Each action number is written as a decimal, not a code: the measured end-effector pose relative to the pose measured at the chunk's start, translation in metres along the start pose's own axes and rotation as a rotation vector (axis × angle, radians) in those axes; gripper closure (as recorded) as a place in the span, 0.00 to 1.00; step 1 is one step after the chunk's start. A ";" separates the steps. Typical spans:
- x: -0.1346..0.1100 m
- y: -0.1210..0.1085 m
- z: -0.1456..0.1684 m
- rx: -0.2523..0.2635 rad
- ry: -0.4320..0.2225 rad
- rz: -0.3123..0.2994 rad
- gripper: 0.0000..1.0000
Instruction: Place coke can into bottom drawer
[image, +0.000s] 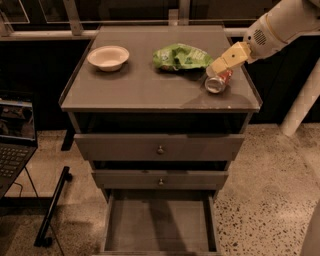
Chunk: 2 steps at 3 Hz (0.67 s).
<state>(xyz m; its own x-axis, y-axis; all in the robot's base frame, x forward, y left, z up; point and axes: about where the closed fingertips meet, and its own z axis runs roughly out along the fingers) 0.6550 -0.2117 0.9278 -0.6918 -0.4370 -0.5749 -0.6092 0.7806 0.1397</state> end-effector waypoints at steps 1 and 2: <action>-0.001 -0.017 0.010 -0.001 0.006 0.020 0.00; -0.013 -0.025 0.016 0.016 0.009 0.018 0.00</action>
Offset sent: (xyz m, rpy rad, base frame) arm 0.0517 -0.0098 0.0018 -0.0281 -0.0078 -0.0357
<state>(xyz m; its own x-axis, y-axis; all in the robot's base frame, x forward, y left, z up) 0.6855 -0.2179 0.9187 -0.7057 -0.4268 -0.5655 -0.5908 0.7951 0.1371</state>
